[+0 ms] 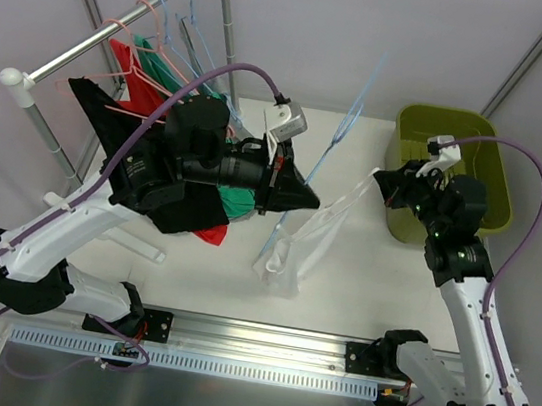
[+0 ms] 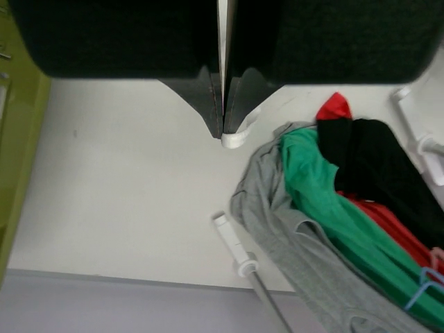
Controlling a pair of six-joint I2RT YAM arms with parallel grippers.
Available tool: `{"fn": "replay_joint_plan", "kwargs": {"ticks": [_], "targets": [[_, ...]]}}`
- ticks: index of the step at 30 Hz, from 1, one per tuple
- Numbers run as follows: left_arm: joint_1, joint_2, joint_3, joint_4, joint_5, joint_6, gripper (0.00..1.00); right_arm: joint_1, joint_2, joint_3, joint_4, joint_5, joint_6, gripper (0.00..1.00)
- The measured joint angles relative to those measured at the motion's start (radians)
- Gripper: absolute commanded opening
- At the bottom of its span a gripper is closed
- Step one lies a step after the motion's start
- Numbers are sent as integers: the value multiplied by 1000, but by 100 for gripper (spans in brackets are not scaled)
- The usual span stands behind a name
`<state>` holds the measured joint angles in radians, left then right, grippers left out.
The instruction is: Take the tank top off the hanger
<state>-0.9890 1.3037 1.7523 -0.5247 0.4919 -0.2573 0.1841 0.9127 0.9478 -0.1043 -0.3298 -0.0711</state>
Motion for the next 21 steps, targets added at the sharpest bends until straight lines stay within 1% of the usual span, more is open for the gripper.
{"fn": "replay_joint_plan", "kwargs": {"ticks": [4,6,9,10,11,12,13,14,15,16,17,18,20,21], "targets": [[0,7,-106,257,-190,139,0,0,-61,-19,-13,-106,68,1],[0,30,-179,433,-304,234,0,0,-90,-21,-18,-151,99,1],[0,109,-230,650,-462,392,0,0,-140,-21,-45,-193,127,1],[0,137,-230,692,-497,428,0,0,-157,-21,-59,-203,134,0],[0,171,-225,735,-537,468,0,0,-172,-21,-75,-210,138,2],[0,199,-221,768,-575,500,0,0,-183,-21,-92,-214,139,8],[0,220,-221,791,-605,529,0,0,-192,-21,-109,-215,141,20],[0,233,-221,804,-630,550,0,0,-199,-21,-125,-212,143,60],[0,241,-221,811,-654,563,0,0,-204,-22,-135,-208,151,69],[-3,241,-221,813,-685,568,0,0,-206,-27,-143,-203,150,76],[-8,237,-220,817,-715,564,0,0,-207,-34,-145,-194,154,87],[-18,227,-220,818,-746,559,0,0,-205,-44,-147,-186,158,92],[-54,192,-224,816,-850,529,0,0,-192,-62,-157,-171,161,98],[-89,159,-231,817,-919,504,0,0,-177,-68,-164,-163,163,99]]}}
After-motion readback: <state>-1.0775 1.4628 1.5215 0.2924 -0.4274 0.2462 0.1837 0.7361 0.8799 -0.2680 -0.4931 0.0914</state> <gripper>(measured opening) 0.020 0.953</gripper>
